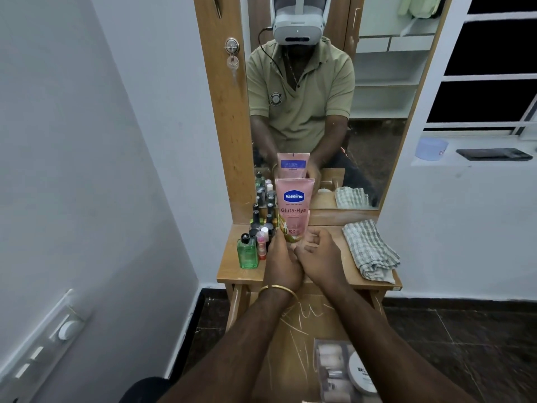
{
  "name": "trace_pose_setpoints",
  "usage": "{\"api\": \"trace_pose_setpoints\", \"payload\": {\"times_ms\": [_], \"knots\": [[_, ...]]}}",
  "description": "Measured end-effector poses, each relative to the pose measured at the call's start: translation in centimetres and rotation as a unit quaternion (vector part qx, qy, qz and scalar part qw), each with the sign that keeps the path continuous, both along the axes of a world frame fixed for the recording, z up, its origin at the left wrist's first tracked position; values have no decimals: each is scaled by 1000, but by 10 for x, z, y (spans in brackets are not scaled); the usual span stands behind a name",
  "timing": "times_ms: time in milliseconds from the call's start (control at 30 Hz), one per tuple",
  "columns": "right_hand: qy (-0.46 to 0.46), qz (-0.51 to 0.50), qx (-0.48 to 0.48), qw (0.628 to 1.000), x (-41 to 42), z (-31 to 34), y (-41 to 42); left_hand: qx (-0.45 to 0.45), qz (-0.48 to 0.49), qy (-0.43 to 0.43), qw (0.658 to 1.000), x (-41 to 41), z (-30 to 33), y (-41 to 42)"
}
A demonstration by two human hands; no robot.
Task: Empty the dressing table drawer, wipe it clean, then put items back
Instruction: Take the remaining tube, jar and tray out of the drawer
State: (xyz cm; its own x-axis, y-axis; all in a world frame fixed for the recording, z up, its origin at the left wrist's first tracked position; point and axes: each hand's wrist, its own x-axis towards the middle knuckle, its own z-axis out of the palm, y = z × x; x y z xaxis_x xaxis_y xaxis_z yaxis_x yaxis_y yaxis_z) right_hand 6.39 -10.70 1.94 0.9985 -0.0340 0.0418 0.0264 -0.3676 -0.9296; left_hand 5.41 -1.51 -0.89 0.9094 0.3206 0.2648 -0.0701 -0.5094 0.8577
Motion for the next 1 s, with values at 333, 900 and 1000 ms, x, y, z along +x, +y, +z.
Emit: {"api": "trace_pose_setpoints", "payload": {"times_ms": [333,900,1000], "knots": [[-15,47,-123,991,-43,1,-46,35,-35,-23,999,-59,0,3],[138,231,-546,794,-118,-35,-91,145,-115,104,977,-107,-51,28],[84,216,-525,819,-109,-25,-78,137,-101,95,981,-105,-53,30]]}}
